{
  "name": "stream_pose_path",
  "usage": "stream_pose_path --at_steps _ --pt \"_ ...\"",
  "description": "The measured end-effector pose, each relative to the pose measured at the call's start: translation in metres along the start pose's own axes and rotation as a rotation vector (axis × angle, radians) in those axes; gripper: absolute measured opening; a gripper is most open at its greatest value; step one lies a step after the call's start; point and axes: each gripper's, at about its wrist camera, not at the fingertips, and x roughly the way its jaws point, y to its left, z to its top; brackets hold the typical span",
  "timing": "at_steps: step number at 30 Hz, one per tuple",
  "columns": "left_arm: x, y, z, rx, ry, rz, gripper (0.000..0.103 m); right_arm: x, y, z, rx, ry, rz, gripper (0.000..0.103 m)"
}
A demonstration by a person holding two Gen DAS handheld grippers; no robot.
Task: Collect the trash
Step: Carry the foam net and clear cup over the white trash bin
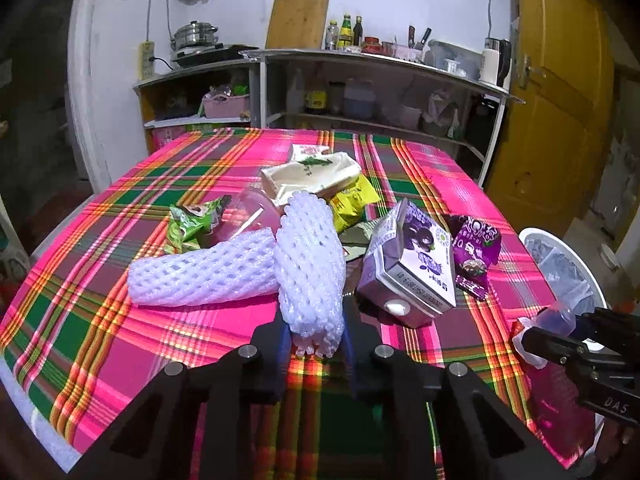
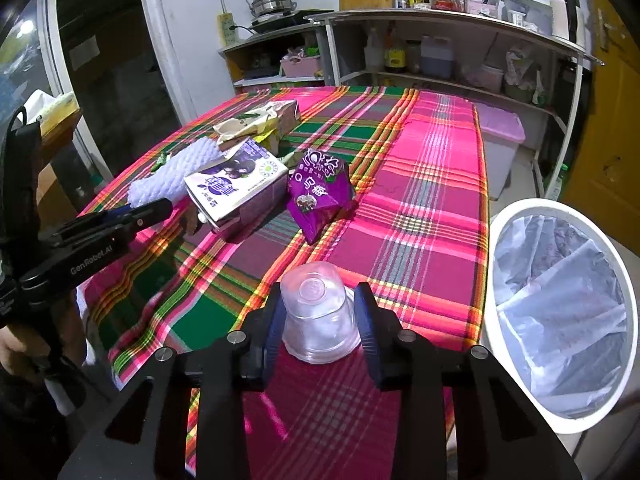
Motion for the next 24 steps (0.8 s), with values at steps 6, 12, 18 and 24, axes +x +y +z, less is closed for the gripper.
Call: stream_pose_path --at_steps 6,12,18,24 --pt "-0.018 0.003 0.001 -0.015 -0.031 0.011 0.021 -0.014 0.001 -0.003 0.003 -0.022 -0.001 0.033" --pt "-0.039 0.003 0.003 -0.026 -0.065 0.007 0.021 -0.027 -0.001 -0.008 0.009 -0.045 -0.005 0.033" --pt "-0.06 0.0 0.004 -0.032 -0.096 -0.022 0.021 -0.037 -0.004 -0.011 0.016 -0.067 -0.01 0.033" --pt "-0.075 -0.017 0.007 -0.009 -0.115 -0.078 0.021 -0.049 -0.014 -0.013 0.039 -0.091 -0.029 0.033"
